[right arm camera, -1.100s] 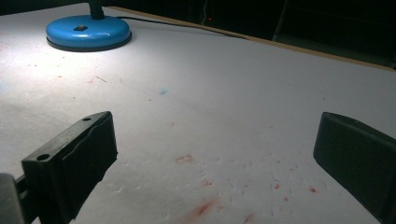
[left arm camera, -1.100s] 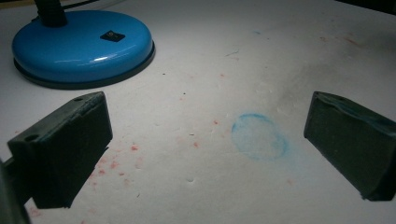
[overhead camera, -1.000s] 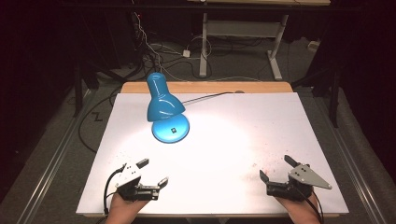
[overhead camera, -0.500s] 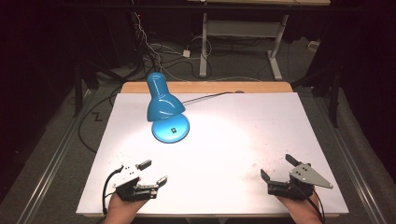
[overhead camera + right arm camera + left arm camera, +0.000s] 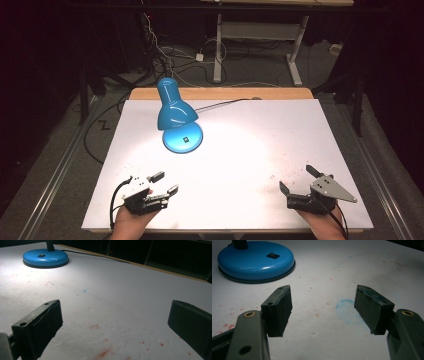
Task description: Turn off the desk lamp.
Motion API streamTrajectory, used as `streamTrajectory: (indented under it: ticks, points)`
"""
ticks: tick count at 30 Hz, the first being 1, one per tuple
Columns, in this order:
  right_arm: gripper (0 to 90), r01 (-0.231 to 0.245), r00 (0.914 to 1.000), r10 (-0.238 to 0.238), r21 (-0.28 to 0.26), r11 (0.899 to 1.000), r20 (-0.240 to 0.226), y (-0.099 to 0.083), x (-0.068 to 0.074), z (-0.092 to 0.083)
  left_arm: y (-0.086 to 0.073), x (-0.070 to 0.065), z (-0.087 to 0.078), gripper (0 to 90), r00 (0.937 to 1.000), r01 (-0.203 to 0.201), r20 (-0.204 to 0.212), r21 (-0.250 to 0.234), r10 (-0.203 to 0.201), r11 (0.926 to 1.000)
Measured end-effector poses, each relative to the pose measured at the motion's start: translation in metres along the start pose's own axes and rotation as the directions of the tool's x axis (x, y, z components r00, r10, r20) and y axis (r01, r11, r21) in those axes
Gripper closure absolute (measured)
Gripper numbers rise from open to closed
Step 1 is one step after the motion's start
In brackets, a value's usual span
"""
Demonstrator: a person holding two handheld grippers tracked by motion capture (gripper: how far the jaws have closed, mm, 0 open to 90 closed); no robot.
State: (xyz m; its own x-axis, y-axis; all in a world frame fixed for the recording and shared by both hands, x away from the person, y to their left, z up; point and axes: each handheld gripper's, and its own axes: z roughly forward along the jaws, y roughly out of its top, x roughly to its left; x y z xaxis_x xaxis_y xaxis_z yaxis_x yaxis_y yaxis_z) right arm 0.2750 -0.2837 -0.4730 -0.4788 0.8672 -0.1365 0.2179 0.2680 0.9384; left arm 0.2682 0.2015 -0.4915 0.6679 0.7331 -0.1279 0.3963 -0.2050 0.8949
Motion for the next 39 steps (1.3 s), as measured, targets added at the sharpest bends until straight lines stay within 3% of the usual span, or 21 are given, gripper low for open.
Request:
streamTrajectory:
  ticks: [14,21,30,39]
  points:
    - [0.5,0.009,0.9999,-0.009,-0.002,1.000,-0.011,0.0006,0.0006,0.0011,0.0009,-0.0004,-0.0024,43.7,1.0000,-0.009,-0.002,-0.019,0.009,0.9998]
    - [0.5,0.011,0.9998,-0.011,0.004,1.000,-0.019,0.0004,0.0014,0.0019,0.0010,-0.0001,-0.0031,60.4,1.0000,0.005,0.003,-0.015,-0.005,0.9999]
    - [0.5,0.014,0.9997,-0.014,0.001,1.000,-0.018,0.0003,0.0014,0.0016,0.0025,-0.0022,-0.0016,73.0,0.9997,0.012,0.023,0.013,-0.012,0.9999]
    - [0.4,0.015,0.9997,-0.015,-0.001,1.000,-0.017,0.0007,0.0026,0.0016,0.0026,-0.0026,-0.0014,87.8,0.9998,0.017,0.005,0.025,-0.017,0.9995]
